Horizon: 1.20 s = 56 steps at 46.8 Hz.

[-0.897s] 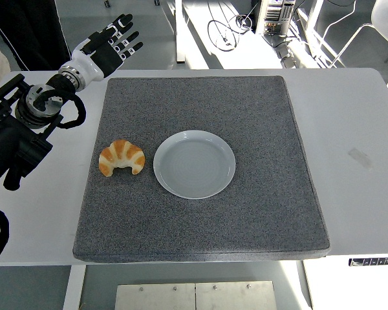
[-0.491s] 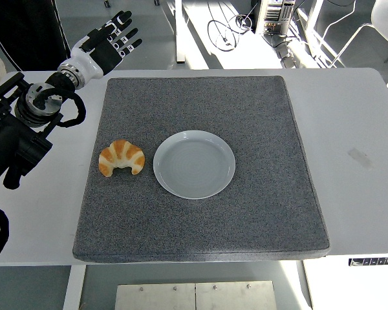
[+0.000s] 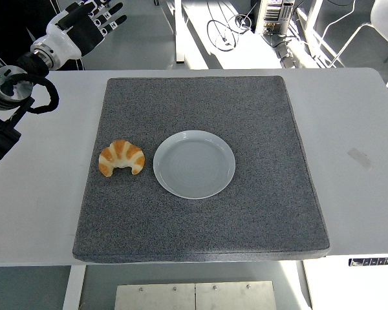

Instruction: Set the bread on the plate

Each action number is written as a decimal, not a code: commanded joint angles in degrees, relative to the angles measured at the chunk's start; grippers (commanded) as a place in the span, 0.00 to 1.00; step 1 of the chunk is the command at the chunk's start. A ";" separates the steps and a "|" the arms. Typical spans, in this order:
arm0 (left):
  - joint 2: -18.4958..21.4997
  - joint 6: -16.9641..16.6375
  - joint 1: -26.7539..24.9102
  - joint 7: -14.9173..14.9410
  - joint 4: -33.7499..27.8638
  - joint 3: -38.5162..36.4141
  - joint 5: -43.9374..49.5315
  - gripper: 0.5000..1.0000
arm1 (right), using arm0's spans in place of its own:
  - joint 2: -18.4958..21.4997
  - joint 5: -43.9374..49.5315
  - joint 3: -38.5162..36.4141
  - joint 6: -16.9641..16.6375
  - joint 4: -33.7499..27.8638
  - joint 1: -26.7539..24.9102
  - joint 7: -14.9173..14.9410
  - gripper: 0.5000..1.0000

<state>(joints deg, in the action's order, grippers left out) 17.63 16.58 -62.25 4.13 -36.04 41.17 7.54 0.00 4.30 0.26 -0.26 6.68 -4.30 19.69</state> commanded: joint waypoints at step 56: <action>25.87 5.56 -9.82 -2.37 -32.69 -30.53 -64.13 0.94 | 0.00 0.00 0.00 0.00 0.00 0.00 0.00 1.00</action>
<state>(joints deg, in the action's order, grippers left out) 43.53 22.18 -70.78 1.78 -68.22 12.37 -54.01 0.00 4.31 0.27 -0.23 6.68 -4.32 19.68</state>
